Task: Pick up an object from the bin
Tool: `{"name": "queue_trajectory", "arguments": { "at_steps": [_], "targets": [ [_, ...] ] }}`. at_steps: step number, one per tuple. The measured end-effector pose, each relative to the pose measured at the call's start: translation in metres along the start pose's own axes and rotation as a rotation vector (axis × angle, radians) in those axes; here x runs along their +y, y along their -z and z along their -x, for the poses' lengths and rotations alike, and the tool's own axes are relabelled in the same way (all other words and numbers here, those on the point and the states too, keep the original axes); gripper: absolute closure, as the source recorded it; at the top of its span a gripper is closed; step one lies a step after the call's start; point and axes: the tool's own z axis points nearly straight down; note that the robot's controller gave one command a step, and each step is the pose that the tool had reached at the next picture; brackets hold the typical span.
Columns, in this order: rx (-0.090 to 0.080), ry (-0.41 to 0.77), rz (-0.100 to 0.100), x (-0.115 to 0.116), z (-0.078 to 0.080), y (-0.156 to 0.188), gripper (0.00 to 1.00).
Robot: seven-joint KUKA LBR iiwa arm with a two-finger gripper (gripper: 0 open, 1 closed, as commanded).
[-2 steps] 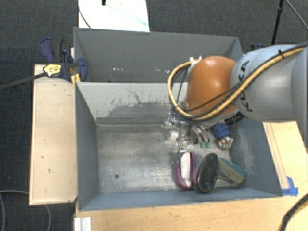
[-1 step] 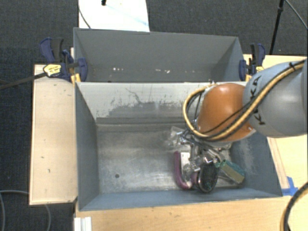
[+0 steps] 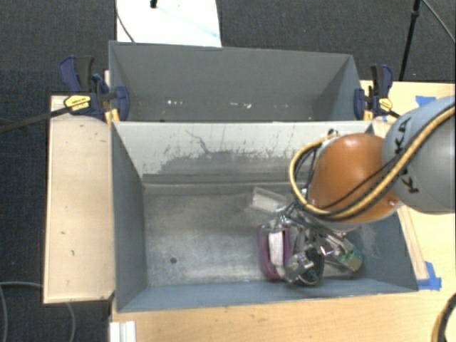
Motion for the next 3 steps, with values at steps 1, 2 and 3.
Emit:
{"name": "queue_trajectory", "arguments": {
  "at_steps": [1,2,3],
  "targets": [
    [-0.006,-0.01,0.002,0.071,0.041,-0.045,0.0],
    [-0.004,0.034,-0.004,-0.015,0.03,-0.012,0.0],
    [-0.002,0.34,0.001,-0.049,0.027,-0.017,0.0]
  ]
}}
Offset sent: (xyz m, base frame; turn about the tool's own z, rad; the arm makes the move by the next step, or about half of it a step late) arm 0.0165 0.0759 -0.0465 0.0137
